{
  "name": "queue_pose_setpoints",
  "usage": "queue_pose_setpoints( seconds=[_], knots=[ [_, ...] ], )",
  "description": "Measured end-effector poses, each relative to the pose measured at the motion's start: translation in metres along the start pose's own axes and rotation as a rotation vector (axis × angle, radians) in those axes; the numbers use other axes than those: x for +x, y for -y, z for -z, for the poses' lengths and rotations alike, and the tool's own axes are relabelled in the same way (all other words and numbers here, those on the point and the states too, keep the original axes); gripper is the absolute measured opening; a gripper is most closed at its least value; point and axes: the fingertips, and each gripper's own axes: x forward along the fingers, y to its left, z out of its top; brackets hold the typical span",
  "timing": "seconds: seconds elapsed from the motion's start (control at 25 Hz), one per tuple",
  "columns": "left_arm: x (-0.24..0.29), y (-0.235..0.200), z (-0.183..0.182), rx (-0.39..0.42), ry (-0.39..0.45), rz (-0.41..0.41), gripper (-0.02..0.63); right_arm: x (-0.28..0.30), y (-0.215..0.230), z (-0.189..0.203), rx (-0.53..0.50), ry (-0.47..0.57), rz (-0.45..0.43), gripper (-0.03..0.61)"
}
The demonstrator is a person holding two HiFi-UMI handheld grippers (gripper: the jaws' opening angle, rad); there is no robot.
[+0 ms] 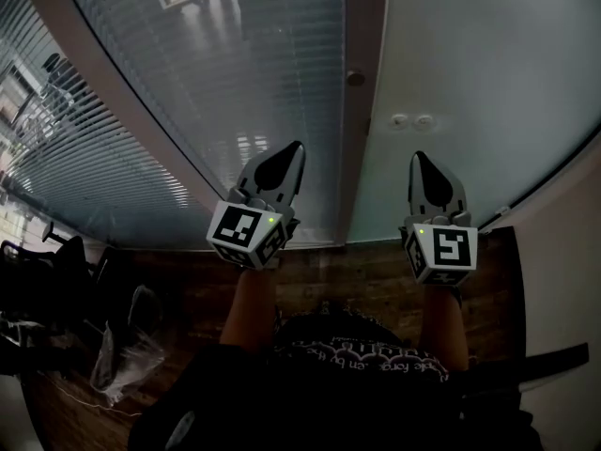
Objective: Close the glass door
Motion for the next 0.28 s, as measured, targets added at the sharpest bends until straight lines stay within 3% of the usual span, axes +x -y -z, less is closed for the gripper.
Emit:
queue_pose_setpoints(
  seconds=[0.28],
  knots=[
    [-0.0012,0.0017,0.0000,0.010,0.008,0.016,0.002,-0.0037,0.0017,-0.0003,0.010,-0.021,0.022,0.003]
  ],
)
